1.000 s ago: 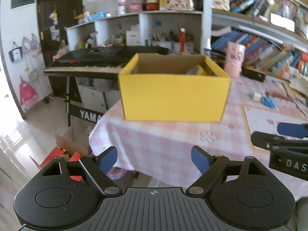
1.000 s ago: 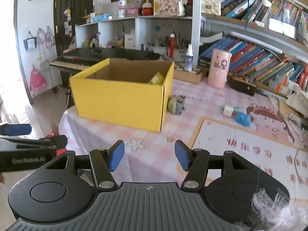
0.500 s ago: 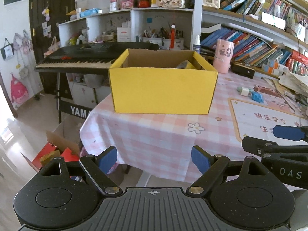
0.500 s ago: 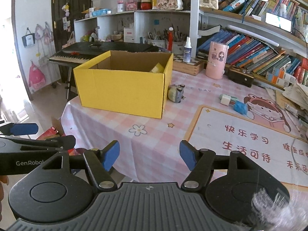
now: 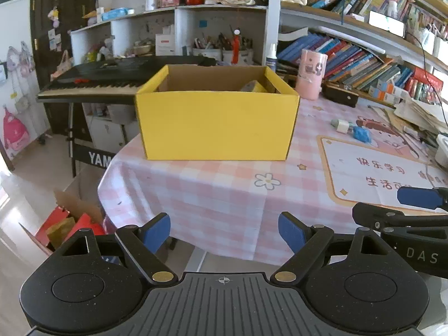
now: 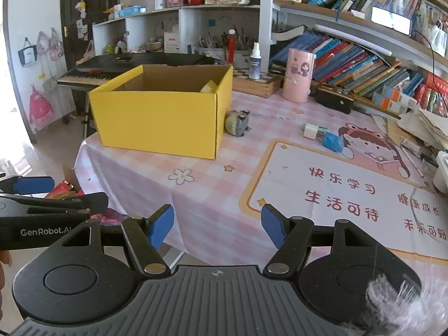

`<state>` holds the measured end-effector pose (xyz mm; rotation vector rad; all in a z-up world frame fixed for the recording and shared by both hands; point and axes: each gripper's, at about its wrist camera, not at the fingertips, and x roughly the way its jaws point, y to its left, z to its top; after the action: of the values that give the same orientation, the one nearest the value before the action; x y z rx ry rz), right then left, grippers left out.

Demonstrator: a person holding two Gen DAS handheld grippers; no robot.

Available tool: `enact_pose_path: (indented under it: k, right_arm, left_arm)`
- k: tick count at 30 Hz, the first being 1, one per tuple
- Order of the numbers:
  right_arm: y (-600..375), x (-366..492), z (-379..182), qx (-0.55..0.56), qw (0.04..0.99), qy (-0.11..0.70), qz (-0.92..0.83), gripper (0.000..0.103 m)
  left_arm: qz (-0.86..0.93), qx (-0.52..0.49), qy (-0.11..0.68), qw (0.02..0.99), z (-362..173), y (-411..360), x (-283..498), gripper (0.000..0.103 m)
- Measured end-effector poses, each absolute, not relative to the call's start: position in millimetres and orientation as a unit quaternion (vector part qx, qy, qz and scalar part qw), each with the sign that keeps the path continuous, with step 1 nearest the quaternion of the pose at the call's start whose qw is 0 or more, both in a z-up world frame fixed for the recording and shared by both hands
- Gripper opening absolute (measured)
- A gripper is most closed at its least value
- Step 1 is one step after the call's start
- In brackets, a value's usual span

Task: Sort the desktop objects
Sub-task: 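Move both open tools toward the blue item and white charger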

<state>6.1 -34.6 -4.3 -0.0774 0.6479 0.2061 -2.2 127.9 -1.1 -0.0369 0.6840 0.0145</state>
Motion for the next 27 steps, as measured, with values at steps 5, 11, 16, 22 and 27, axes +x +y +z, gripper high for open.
enact_pose_path:
  k: [5,11,16,22,27]
  right_arm:
    - [-43.4,11.0,-6.6,-0.033,0.942,0.322,0.092,0.067]
    - [-59.6,20.0,-8.9,-0.024,0.941,0.329,0.077,0.067]
    - [-74.1,29.6,-12.0,-0.013,0.939,0.337,0.068,0.067]
    - [-93.8,42.7,-16.2,-0.006,0.937,0.345,0.064,0.067]
    - [-114.2,55.9,-17.9,-0.003,0.934,0.353,0.059,0.067]
  left_arm:
    - [-0.004,-0.013,0.338,0.941,-2.5,117.4,7.4,0.087]
    - [-0.022,-0.001,0.343,0.939,-3.8,98.6,22.1,0.087]
    - [-0.032,0.009,0.344,0.938,-4.6,83.3,33.1,0.087]
    - [-0.032,0.009,0.354,0.935,-6.8,66.4,48.2,0.087]
    - [-0.037,0.01,0.36,0.932,-7.8,45.0,64.4,0.087]
